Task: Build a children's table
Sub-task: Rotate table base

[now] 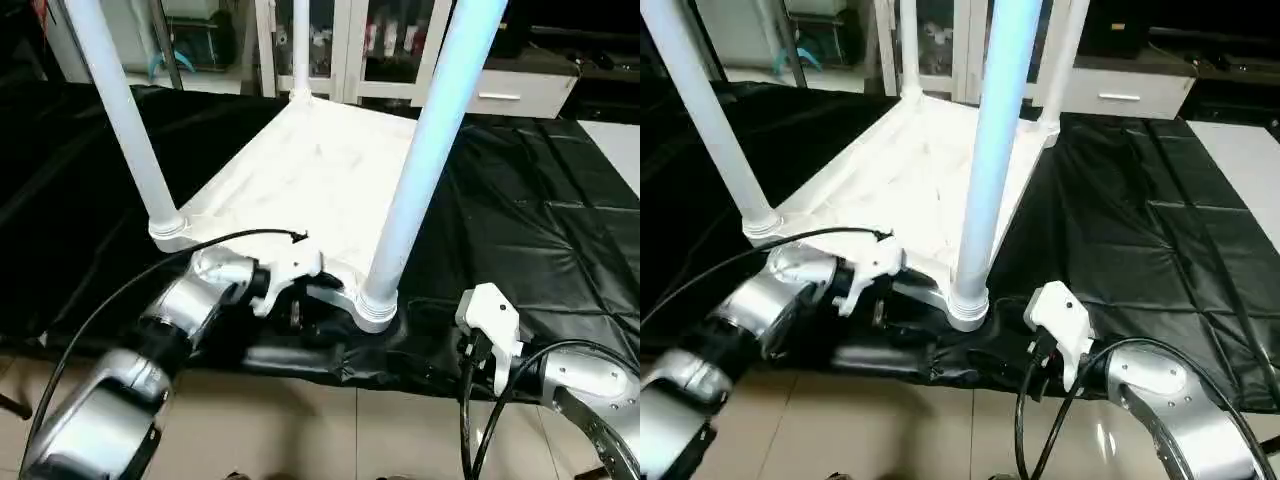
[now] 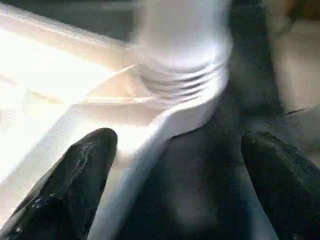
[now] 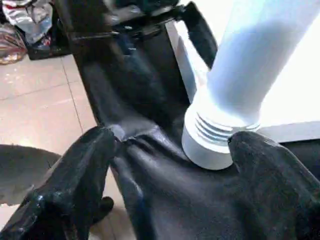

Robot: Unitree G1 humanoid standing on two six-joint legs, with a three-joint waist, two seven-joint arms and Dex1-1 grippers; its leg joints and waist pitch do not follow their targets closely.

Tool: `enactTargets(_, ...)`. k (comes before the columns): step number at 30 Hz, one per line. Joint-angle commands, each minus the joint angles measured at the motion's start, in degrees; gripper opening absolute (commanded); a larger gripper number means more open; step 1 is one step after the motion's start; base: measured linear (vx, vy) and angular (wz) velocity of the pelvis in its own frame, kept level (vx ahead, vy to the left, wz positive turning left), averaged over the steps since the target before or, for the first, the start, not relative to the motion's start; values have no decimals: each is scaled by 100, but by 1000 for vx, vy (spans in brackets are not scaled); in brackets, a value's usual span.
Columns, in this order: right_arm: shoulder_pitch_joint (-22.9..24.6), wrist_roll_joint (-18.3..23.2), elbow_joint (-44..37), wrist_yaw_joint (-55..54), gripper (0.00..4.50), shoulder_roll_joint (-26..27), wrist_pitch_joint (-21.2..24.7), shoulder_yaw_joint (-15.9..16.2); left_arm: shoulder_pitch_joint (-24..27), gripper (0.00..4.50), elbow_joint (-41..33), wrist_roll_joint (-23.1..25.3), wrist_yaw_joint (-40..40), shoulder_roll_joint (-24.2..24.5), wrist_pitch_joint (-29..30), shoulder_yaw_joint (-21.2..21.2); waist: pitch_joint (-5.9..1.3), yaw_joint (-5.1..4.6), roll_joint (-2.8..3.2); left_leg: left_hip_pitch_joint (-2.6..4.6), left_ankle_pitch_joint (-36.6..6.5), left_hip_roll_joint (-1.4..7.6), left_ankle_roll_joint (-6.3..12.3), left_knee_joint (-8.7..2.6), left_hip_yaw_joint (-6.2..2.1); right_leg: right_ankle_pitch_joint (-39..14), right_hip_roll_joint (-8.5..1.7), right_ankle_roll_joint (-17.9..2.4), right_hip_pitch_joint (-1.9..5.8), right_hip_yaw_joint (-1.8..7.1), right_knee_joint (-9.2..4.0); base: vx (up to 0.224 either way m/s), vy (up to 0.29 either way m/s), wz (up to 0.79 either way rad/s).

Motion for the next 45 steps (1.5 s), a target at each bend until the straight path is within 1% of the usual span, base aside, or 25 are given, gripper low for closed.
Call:
enactTargets(1,-26,89,-227,119,404,-126,89,72,-128,447,309,238,525,-129,-111,95,-378,17,-87,40,-1578,47,126,-455,-41,-1911,-84,-1007,256,58,-390,0,0,0)
enactTargets(2,-15,95,-241,141,404,-137,94,86,-160,431,392,259,624,-163,-133,121,-384,19,-92,40,-1544,48,124,-449,-43,-1886,-81,-1008,260,57,-387,0,0,0)
enactTargets(4,14,62,-254,155,404,-166,89,102,-226,431,554,321,577,-188,-276,97,-389,26,-113,25,-1427,41,168,-441,-39,-1792,-79,-1005,260,61,-390,0,0,0)
enactTargets(6,15,61,-253,157,404,-168,88,100,-229,431,562,338,537,-179,-291,78,-394,28,-108,16,-1362,47,196,-443,-43,-1681,-85,-1039,264,63,-368,0,0,0)
enactTargets(7,11,59,-244,164,404,-173,87,91,-246,402,589,381,455,-161,-310,32,-389,25,-107,22,-1374,51,212,-446,-43,-1682,-84,-1067,254,60,-372,0,0,0)
enactTargets(10,0,55,-227,183,404,-186,82,79,-300,391,712,496,371,-135,-401,-34,-388,27,-92,32,-1392,53,219,-447,-40,-1635,-78,-1109,246,60,-367,0,0,0)
enactTargets(12,-9,57,-220,191,404,-202,80,75,-352,371,809,586,312,-117,-422,-58,-384,29,-96,30,-1397,55,220,-450,-40,-1581,-80,-1137,249,60,-366,0,0,0)
enactTargets(16,-8,47,-220,189,404,-217,81,82,-459,341,972,707,332,-97,-323,-47,-386,33,-96,32,-1408,50,220,-444,-38,-1564,-84,-1158,254,61,-361,0,0,0)
enactTargets(18,-4,40,-227,182,404,-217,84,90,-494,321,1011,829,356,-47,-217,-103,-375,36,-86,36,-1456,57,208,-456,-41,-1650,-90,-1150,247,63,-373,0,0,0)
enactTargets(25,-13,33,-215,166,404,-213,74,105,-547,260,1064,797,194,-74,43,36,-370,28,-93,34,-1484,56,180,-462,-46,-1661,-91,-1177,249,61,-367,0,0,0)
enactTargets(26,-15,34,-211,167,404,-212,73,104,-549,260,1025,752,99,-87,165,65,-371,29,-93,33,-1468,55,185,-461,-46,-1637,-92,-1184,249,62,-367,0,0,0)
enactTargets(27,-22,30,-204,163,404,-206,72,110,-548,248,941,701,-64,-90,391,87,-366,23,-102,23,-1441,55,191,-463,-44,-1588,-92,-1201,253,62,-360,0,0,0)
enactTargets(31,-45,17,-171,142,404,-172,62,128,-516,216,807,735,-248,-45,956,75,-372,27,-77,31,-1246,56,254,-451,-37,-1225,-93,-1348,262,67,-327,0,0,0)
enactTargets(32,-46,14,-172,134,404,-166,62,131,-507,204,799,722,-213,-43,1014,100,-370,23,-77,29,-1236,57,261,-450,-34,-1168,-89,-1370,266,67,-319,0,0,0)
enactTargets(33,-46,14,-174,128,404,-160,63,132,-498,204,789,706,-172,-48,1063,131,-372,27,-84,33,-1216,54,288,-444,-31,-1108,-92,-1406,273,65,-318,0,0,0)
enactTargets(34,-45,11,-175,117,404,-152,62,132,-491,184,783,660,-42,-71,1186,212,-361,33,-66,32,-1235,50,297,-449,-30,-1140,-92,-1415,272,65,-328,0,0,0)
enactTargets(36,-43,7,-175,105,404,-145,60,131,-481,175,768,631,118,-94,1337,296,-359,22,-75,30,-1273,50,282,-454,-30,-1198,-89,-1407,281,64,-333,0,0,0)
enactTargets(37,-38,-4,-174,56,404,-118,57,115,-424,172,716,555,592,-149,1712,520,-349,21,-41,33,-1328,57,252,-466,-38,-1268,-95,-1405,277,63,-337,0,0,0)
enactTargets(38,-38,-4,-174,56,404,-118,57,115,-424,166,716,555,592,-149,1712,520,-345,4,-54,30,-1367,60,237,-468,-34,-1280,-89,-1411,277,62,-342,0,0,0)
enactTargets(39,-35,-8,-177,35,404,-106,59,111,-386,166,665,528,770,-169,1878,620,-340,-6,-52,28,-1464,54,217,-473,-41,-1419,-87,-1379,278,55,-358,0,0,0)
enactTargets(41,-29,-41,-162,-47,404,-70,46,85,-164,158,491,502,1678,-226,2117,1011,-324,-43,-73,-20,-1566,37,184,-489,-58,-1676,-86,-1279,305,42,-376,0,0,0)
enactTargets(42,-29,-41,-162,-47,404,-70,46,85,-164,151,491,502,1678,-226,2117,1011,-310,-71,-84,-46,-1628,29,163,-497,-74,-1945,-87,-1144,315,26,-398,0,0,0)
enactTargets(43,-28,-44,-163,-61,404,-63,48,84,-20,148,368,491,1991,-224,2230,1161,-320,-117,-91,-51,-1655,17,143,-496,-85,-2167,-87,-1016,311,21,-416,0,0,0)
enactTargets(44,-27,-47,-167,-69,404,-60,52,85,60,147,294,497,2108,-209,2282,1210,-321,-146,-87,-72,-1627,16,131,-499,-104,-2190,-86,-981,325,17,-407,0,0,0)
enactTargets(45,-27,-47,-168,-73,404,-58,53,86,113,145,236,508,2176,-202,2323,1240,-307,-192,-99,-99,-1639,-5,131,-506,-117,-2357,-73,-874,322,3,-436,0,0,0)
